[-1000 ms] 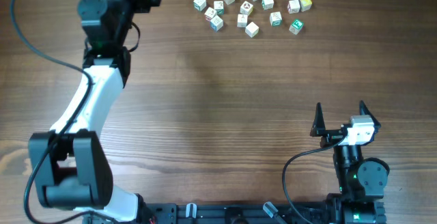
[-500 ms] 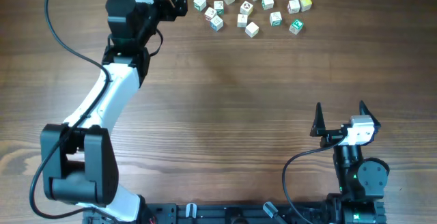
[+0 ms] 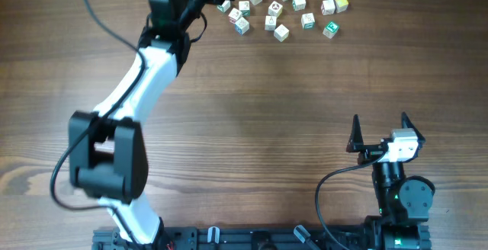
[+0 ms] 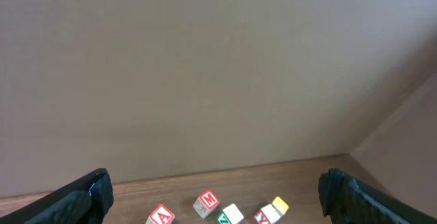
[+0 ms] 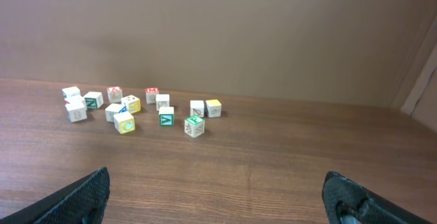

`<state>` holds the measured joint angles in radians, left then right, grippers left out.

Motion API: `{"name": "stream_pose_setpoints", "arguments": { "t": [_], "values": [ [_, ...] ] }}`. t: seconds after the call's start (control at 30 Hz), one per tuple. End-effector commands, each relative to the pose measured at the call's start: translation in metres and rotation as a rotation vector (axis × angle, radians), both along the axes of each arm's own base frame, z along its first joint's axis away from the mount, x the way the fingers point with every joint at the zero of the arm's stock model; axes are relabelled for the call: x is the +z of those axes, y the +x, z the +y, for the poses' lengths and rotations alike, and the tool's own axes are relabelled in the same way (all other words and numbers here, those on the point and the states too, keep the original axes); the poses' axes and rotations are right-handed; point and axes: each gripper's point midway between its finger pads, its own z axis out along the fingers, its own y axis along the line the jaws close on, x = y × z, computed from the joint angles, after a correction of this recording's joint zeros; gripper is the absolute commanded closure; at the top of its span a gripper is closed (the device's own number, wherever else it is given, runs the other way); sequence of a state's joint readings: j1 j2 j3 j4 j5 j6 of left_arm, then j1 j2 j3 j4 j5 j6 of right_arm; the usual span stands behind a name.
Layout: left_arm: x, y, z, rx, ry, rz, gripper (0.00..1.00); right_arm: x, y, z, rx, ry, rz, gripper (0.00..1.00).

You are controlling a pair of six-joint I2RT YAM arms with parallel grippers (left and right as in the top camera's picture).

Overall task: Form a horizontal line
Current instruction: 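Raise the left arm and reach toward the left side of the block cluster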

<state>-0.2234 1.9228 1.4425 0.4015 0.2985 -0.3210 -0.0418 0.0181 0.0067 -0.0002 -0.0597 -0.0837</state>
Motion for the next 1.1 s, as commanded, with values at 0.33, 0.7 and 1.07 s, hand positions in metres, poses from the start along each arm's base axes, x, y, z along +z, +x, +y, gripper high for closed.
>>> {"name": "stream_pose_setpoints", "arguments": {
  "t": [0.33,0.7,1.07],
  "values": [
    [-0.096,0.048,-0.009,0.152,-0.07,0.422,0.0,0.002,0.0,0.003,0.014,0.005,-0.009,0.0],
    [-0.15,0.02,-0.004,0.16,0.01,0.647,0.08,0.002,0.0,0.003,0.014,0.005,-0.009,0.0],
    [-0.221,0.012,-0.02,0.056,0.026,0.772,0.11,0.002,0.0,0.003,0.014,0.006,-0.009,0.0]
  ]
}}
